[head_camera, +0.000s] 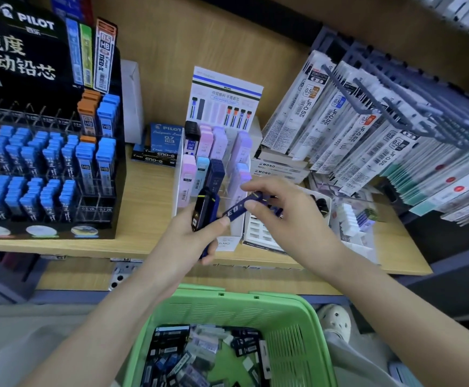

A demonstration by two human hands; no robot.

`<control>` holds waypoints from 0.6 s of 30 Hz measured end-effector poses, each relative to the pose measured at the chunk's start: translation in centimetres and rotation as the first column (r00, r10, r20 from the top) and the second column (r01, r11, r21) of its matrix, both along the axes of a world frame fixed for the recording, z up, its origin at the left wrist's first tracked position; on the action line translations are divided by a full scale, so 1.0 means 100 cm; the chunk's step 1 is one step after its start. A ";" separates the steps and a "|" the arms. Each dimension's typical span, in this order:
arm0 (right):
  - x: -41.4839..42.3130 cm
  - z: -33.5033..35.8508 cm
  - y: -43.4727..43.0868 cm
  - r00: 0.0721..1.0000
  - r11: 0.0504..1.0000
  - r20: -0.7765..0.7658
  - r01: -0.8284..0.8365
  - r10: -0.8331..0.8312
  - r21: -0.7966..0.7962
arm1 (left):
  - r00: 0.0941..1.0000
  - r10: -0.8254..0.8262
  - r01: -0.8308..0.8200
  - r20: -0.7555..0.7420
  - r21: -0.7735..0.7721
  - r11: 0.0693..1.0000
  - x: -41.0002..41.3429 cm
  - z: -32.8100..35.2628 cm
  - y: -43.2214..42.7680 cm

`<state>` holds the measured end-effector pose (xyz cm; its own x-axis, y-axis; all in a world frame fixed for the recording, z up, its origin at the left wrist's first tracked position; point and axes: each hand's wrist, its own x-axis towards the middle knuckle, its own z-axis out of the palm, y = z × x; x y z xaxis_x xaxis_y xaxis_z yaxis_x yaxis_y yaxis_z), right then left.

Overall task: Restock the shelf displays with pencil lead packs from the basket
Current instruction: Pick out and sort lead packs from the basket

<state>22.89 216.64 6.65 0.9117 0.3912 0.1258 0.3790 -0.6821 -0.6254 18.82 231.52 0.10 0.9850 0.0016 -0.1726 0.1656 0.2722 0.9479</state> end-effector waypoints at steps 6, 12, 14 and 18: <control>0.001 0.005 0.010 0.980 0.996 -0.194 -0.030 0.046 0.087 | 0.987 -0.158 0.157 0.034 0.017 0.987 -0.005 0.001 -0.003; 0.004 0.006 0.005 0.952 0.993 -0.303 -0.005 0.042 0.120 | 0.983 -0.181 0.182 0.024 -0.010 0.983 -0.006 0.004 0.000; 0.004 0.006 0.001 0.957 0.995 -0.290 0.050 -0.022 0.089 | 0.988 -0.153 0.153 0.012 -0.046 0.987 -0.005 0.005 0.003; 0.001 0.008 -0.002 0.900 0.976 -0.431 0.152 -0.070 0.158 | 0.995 -0.094 0.095 0.015 -0.037 0.995 -0.003 0.005 0.003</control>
